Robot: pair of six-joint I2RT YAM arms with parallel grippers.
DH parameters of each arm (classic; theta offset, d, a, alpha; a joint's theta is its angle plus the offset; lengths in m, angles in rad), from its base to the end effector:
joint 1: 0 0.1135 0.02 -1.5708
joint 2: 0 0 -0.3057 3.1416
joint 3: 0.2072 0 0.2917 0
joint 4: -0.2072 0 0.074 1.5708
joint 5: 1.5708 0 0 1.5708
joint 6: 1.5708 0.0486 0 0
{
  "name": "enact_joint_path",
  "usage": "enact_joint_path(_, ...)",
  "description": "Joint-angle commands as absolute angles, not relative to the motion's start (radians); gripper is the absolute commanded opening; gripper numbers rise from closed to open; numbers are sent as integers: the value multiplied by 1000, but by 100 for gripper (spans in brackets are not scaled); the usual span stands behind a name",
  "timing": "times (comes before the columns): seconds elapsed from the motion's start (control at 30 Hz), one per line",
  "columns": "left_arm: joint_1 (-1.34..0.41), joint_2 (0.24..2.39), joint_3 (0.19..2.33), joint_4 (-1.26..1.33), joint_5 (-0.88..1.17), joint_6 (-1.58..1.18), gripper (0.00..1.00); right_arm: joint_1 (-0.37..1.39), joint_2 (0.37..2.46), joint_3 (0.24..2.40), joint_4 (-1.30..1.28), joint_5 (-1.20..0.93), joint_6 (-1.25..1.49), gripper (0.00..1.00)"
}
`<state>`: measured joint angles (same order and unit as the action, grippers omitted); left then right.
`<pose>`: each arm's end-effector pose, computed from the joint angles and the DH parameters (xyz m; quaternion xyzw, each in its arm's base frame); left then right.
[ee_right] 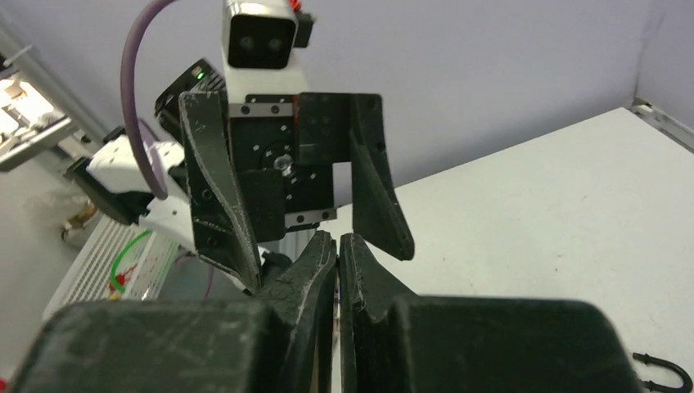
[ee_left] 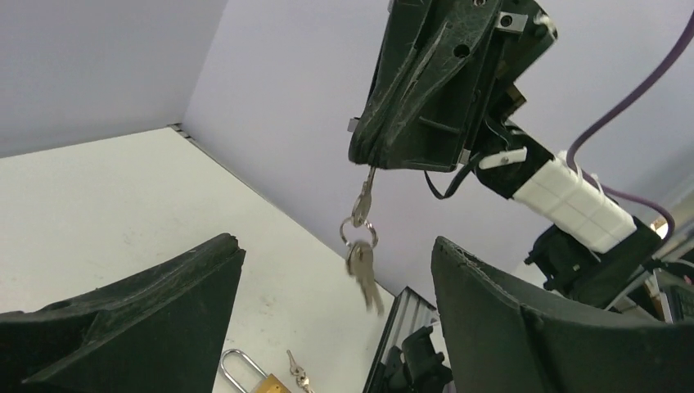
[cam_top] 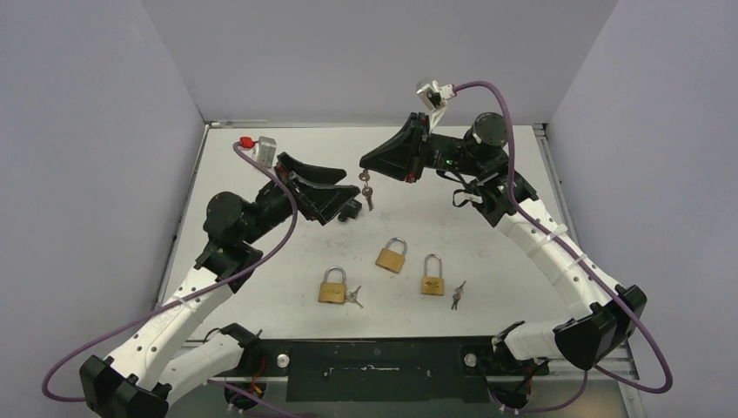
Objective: Unlock with the key
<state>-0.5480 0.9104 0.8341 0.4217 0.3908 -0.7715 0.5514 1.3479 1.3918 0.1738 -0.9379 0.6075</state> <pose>0.1897 -0.1375 0.4333 0.0949 0.5783 -0.5801 0.5657 0.2651 0.2090 0.5063 -0.3366 0.5682 0.6176 0.4271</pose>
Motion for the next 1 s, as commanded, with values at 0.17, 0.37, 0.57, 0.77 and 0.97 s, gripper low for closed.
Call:
enact_joint_path(0.17,-543,1015,909,521,678,-775,67,561,1316,1463,3,-1148,443,0)
enact_joint_path(0.37,-545,1054,901,586,711,-823,37,566,1315,1462,3,-1166,448,0)
enact_joint_path(0.57,-545,1073,889,670,724,-875,30,571,1323,1458,-30,-1192,443,0)
enact_joint_path(0.77,-556,1097,884,713,742,-903,29,579,1330,1462,-37,-1182,443,0)
enact_joint_path(0.97,-571,1114,879,745,764,-911,0,584,1327,1445,26,-1153,496,0)
